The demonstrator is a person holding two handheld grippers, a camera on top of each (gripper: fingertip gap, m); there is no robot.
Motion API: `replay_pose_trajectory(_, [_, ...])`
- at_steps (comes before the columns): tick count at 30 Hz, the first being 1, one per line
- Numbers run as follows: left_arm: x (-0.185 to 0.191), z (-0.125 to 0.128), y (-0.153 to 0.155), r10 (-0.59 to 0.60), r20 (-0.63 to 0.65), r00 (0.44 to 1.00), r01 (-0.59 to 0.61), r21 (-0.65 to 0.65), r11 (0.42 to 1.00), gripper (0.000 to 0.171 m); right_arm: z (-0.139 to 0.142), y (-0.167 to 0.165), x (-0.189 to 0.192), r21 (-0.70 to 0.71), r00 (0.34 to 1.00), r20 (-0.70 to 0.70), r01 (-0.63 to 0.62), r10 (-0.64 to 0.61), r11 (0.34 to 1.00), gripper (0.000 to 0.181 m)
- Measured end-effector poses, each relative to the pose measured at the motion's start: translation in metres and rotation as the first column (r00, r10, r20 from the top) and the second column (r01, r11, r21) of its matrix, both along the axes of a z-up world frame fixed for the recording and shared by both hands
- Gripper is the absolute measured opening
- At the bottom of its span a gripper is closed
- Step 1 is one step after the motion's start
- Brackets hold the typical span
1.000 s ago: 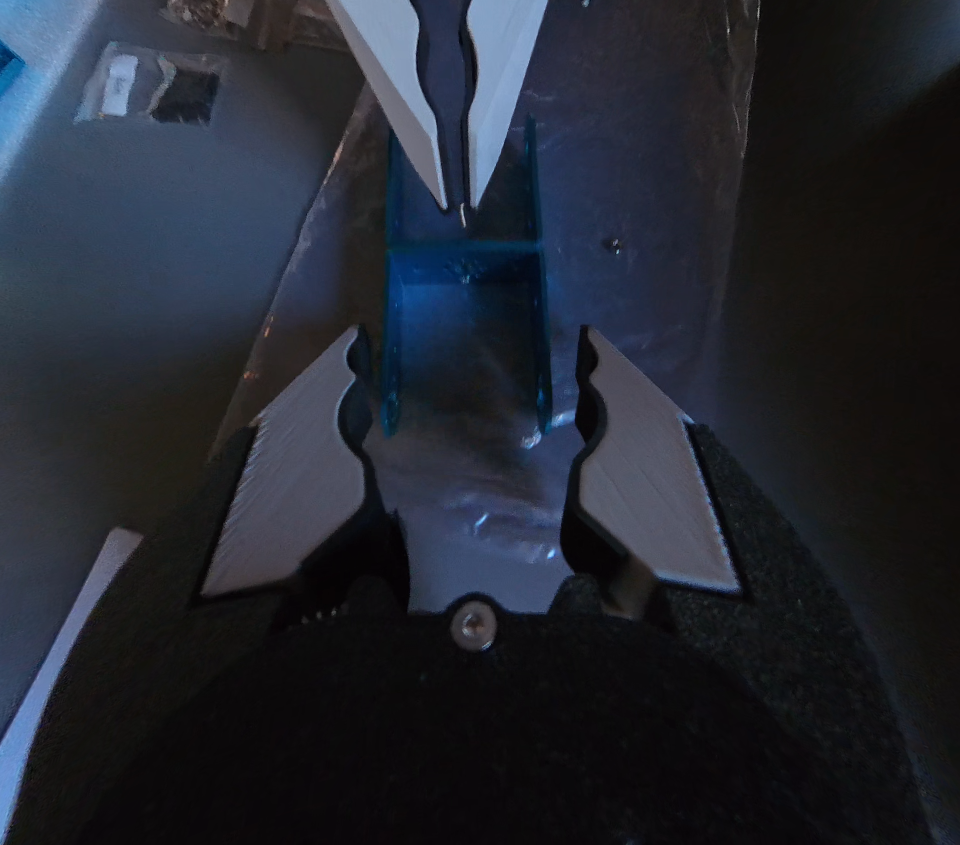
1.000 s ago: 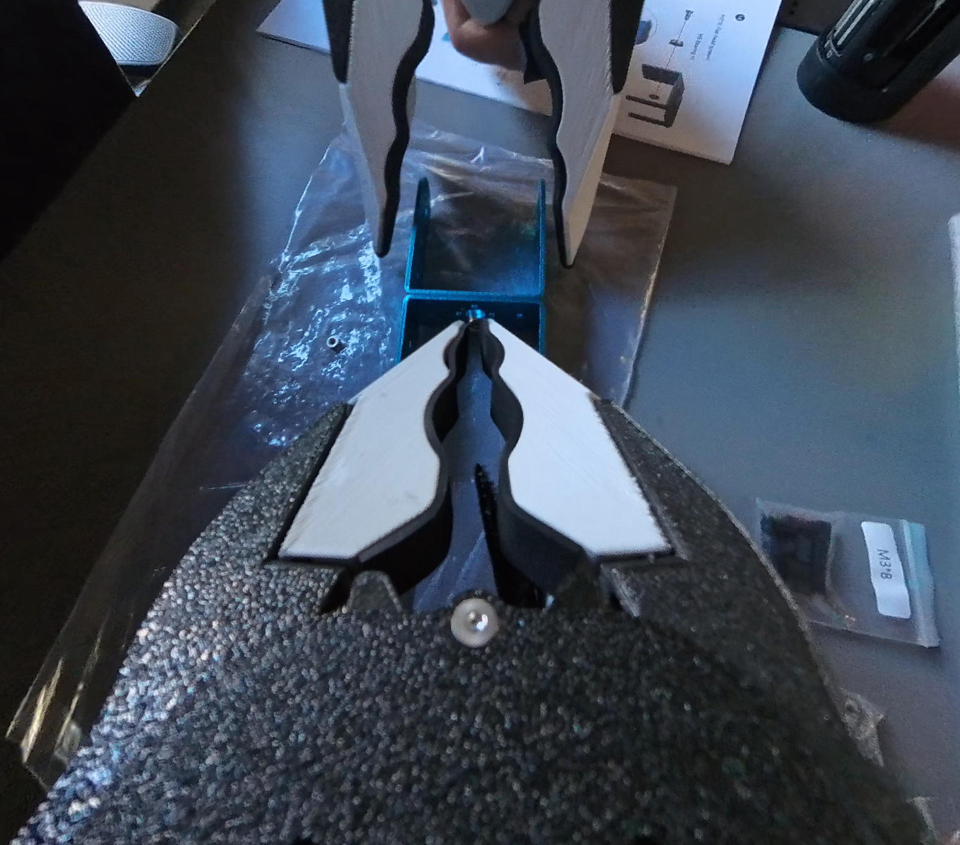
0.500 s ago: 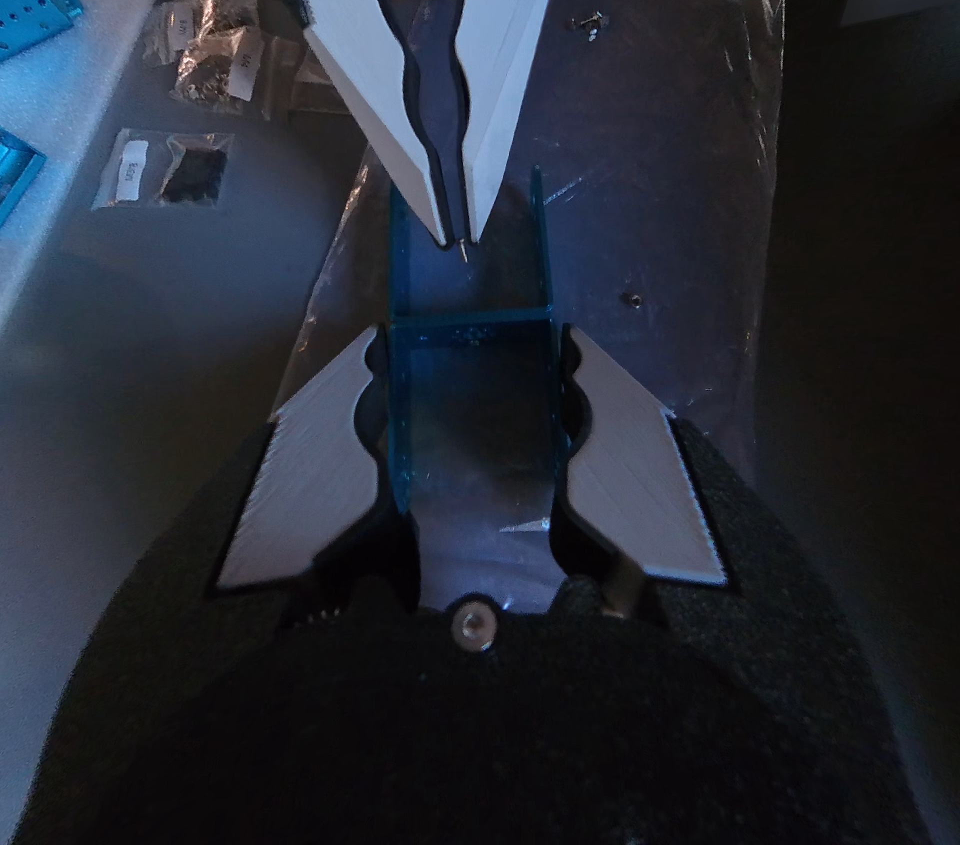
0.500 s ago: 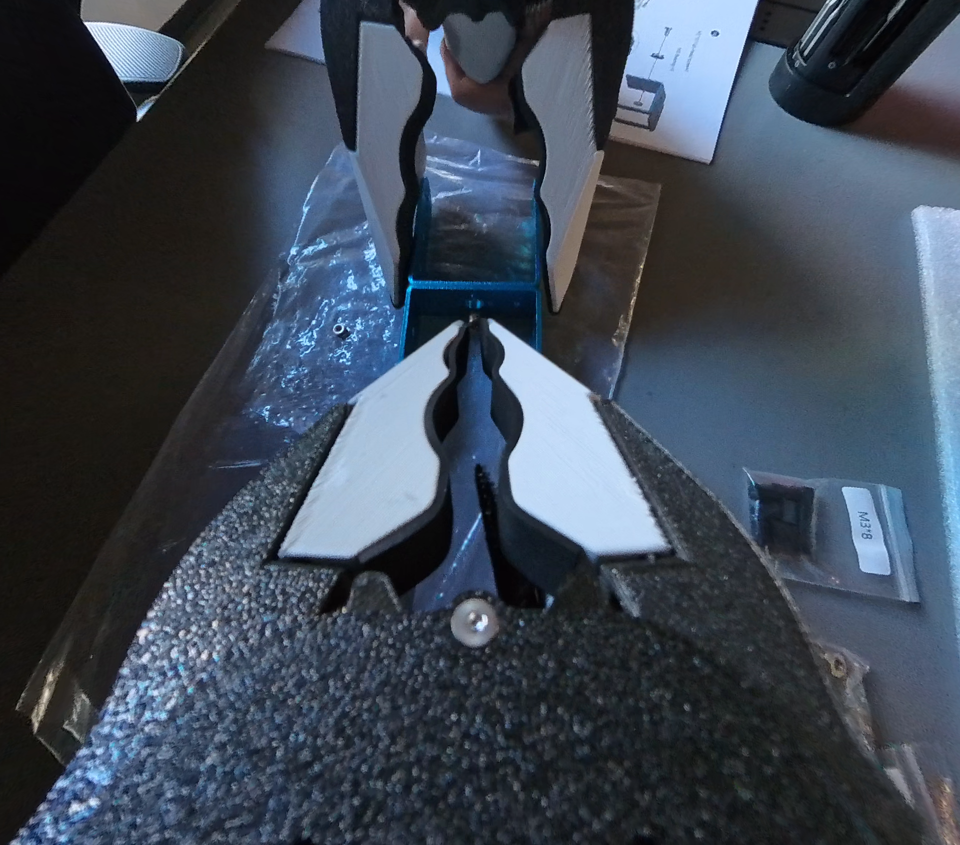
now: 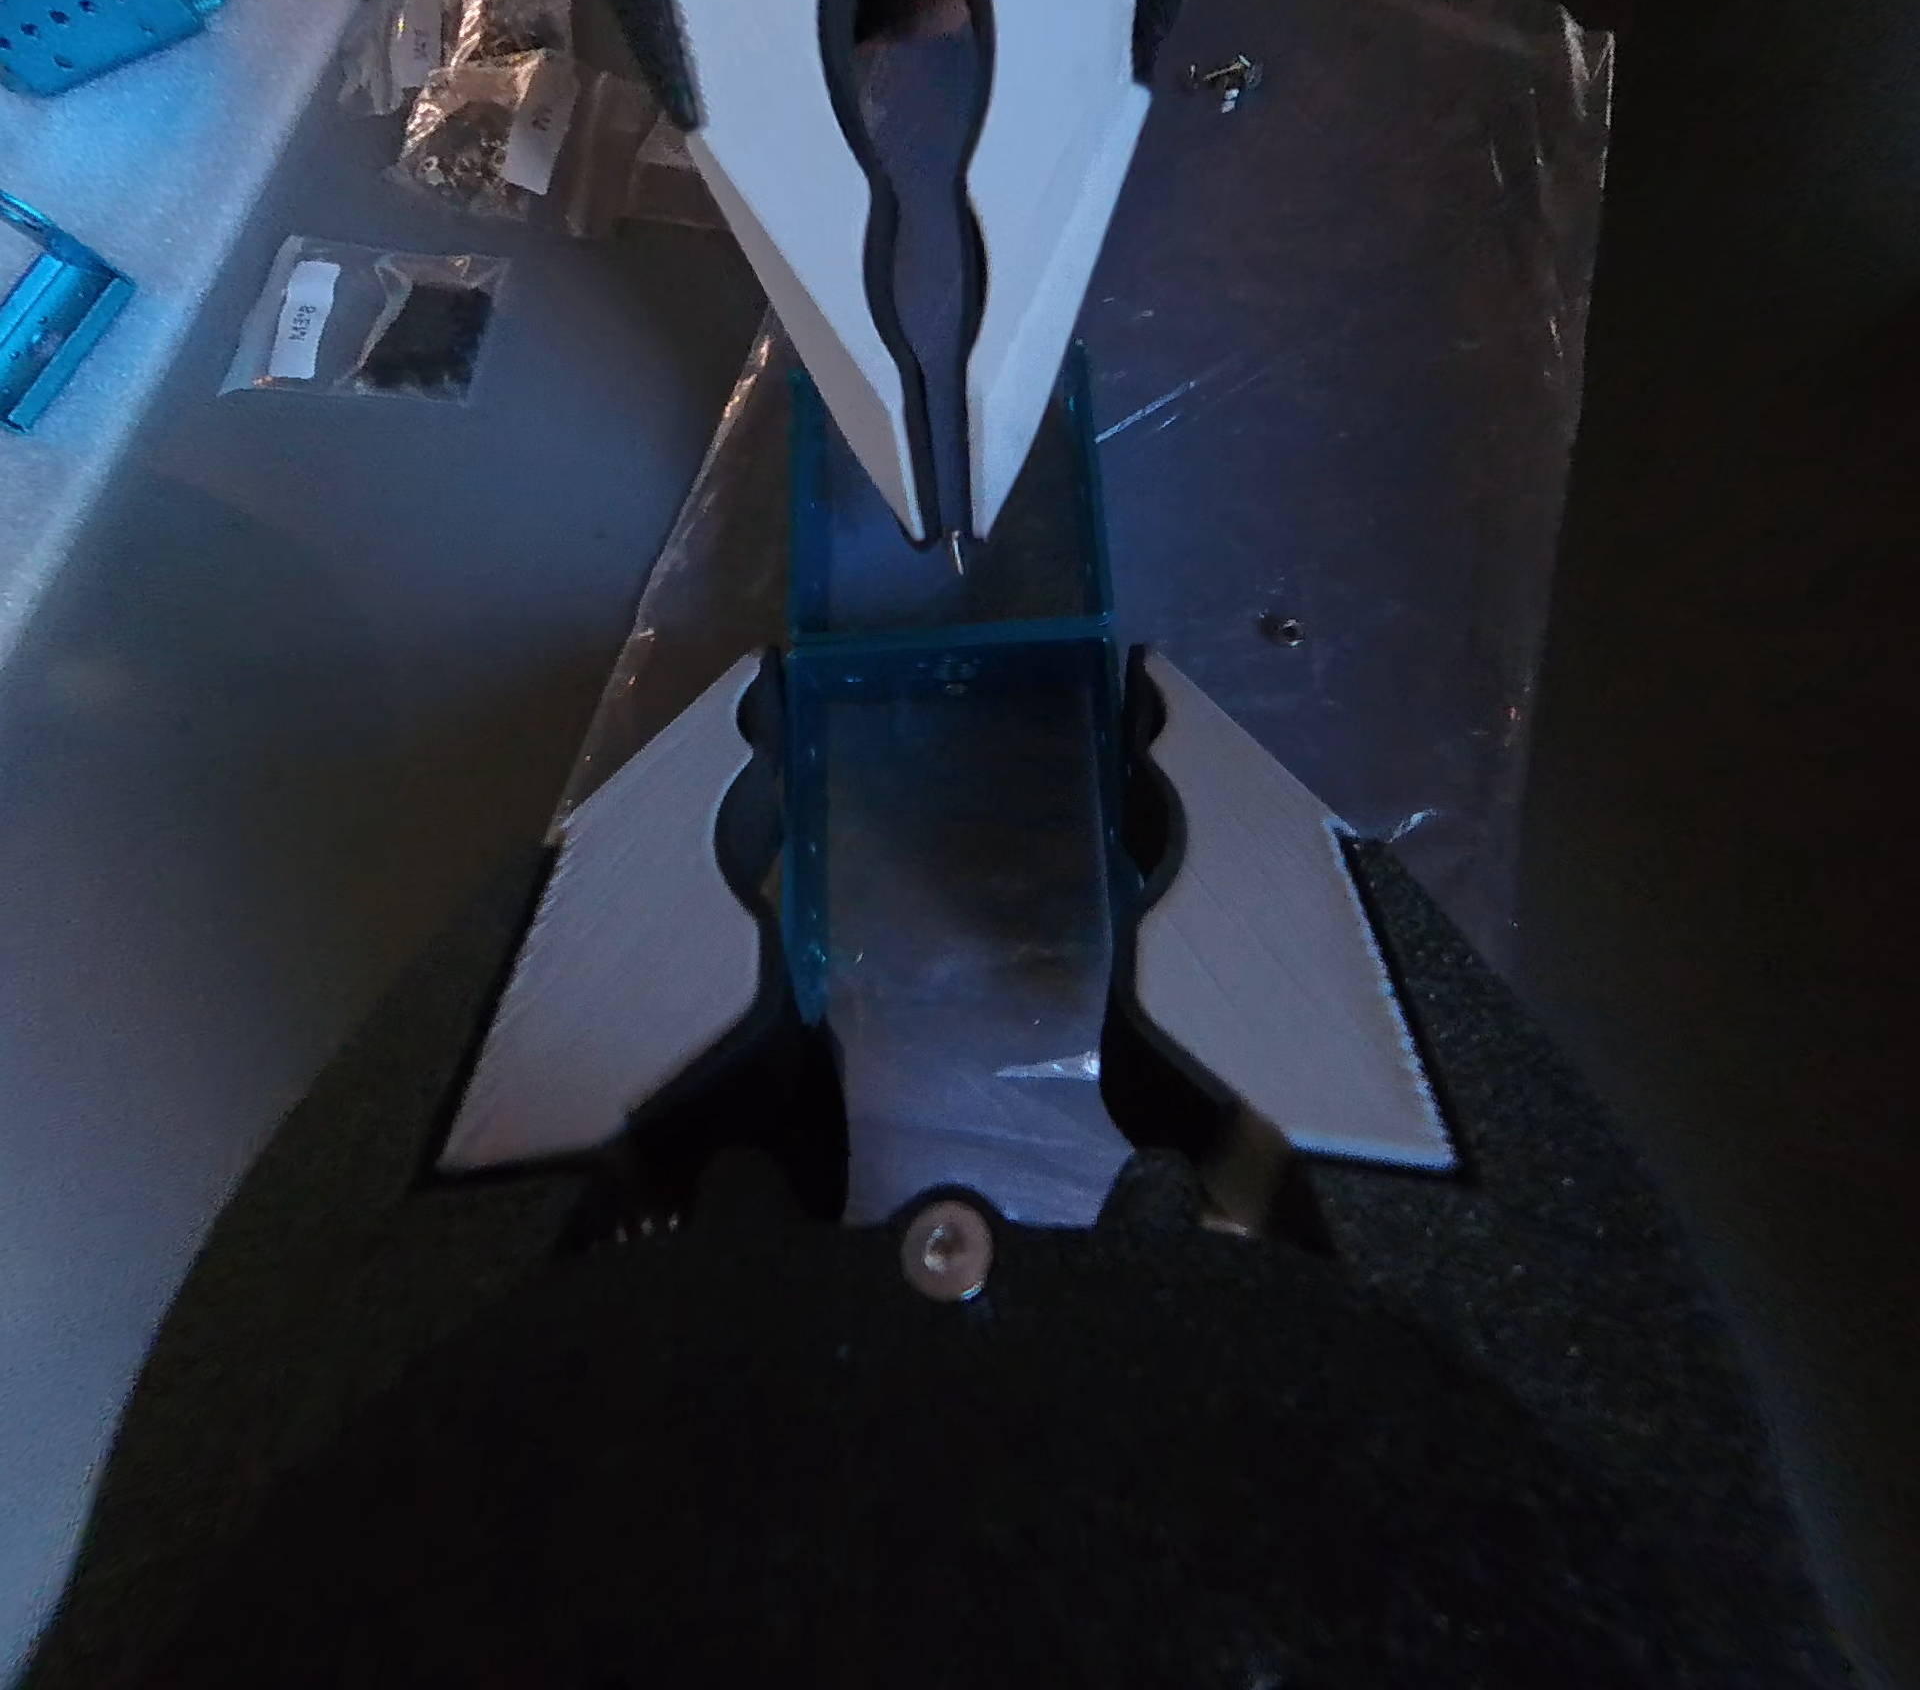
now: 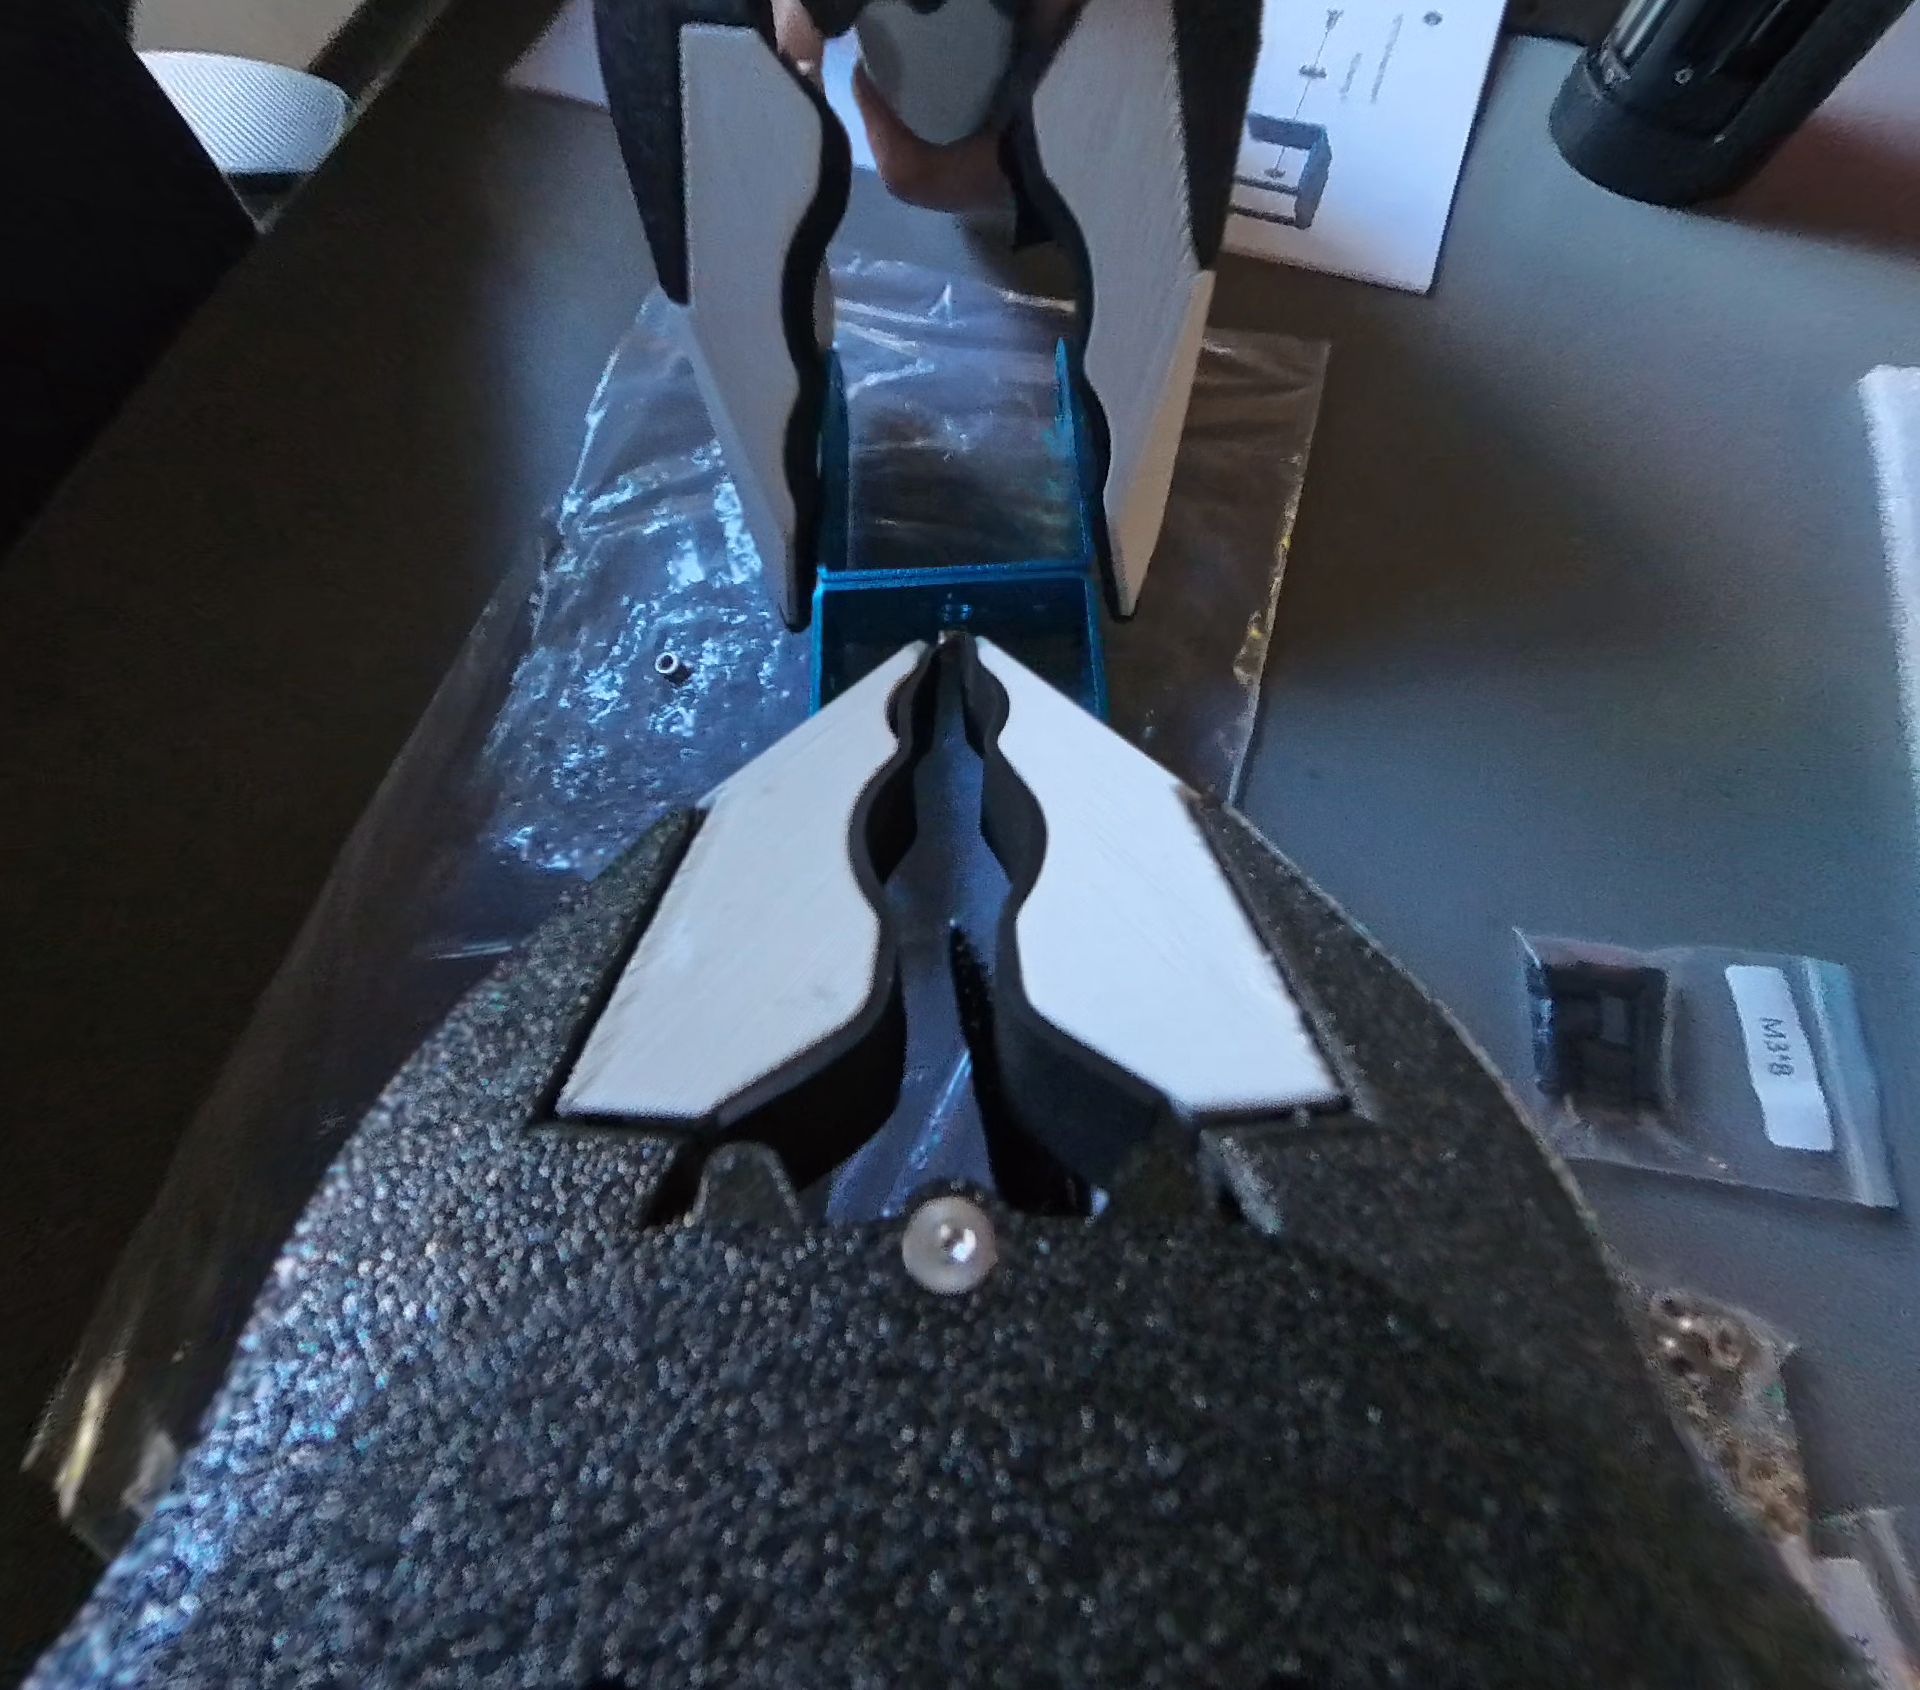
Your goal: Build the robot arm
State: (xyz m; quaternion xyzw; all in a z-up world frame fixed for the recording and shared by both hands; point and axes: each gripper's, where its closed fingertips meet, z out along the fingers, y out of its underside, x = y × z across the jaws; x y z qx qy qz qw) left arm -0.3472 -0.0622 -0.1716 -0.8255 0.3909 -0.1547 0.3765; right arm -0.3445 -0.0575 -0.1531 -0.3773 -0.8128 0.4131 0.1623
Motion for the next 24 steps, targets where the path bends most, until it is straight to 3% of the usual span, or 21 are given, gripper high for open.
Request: replay_pose_trajectory(24, [0.0010,-0.0021,-0.0018,-0.008,-0.011,1.000,0.008,0.000,1.000,0.066,-0.0094,-0.0069,-0.0070,-0.057,0.997,0.077,0.013,-0.009,0.998,0.003])
